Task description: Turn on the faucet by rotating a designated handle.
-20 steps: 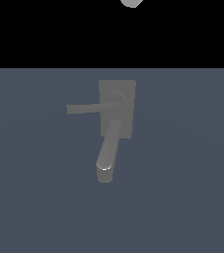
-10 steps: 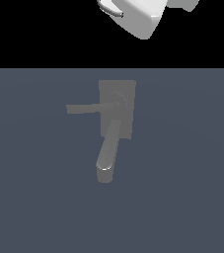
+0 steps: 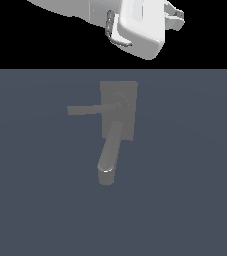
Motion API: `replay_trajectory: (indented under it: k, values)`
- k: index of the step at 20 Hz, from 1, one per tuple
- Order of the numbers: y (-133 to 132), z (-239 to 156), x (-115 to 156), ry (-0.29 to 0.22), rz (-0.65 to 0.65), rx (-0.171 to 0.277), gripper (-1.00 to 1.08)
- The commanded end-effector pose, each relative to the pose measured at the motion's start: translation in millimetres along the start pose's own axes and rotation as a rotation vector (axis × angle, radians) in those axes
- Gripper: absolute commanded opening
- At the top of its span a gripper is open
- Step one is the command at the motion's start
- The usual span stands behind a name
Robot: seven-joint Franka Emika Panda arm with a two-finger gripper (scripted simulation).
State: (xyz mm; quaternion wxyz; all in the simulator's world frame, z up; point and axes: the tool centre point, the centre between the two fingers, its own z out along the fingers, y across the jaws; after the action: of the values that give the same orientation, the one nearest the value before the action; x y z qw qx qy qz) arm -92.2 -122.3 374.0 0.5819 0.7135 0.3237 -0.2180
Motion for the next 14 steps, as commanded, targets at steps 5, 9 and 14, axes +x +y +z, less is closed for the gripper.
replay_trajectory:
  k: [5,9,14]
  values:
    - [5,-3,19,-0.002,-0.067,-0.098,-1.00]
    - [5,-4,26,-0.003,-0.092,-0.130,-1.00]
    - [11,-8,26,0.007,-0.083,-0.151,-1.00]
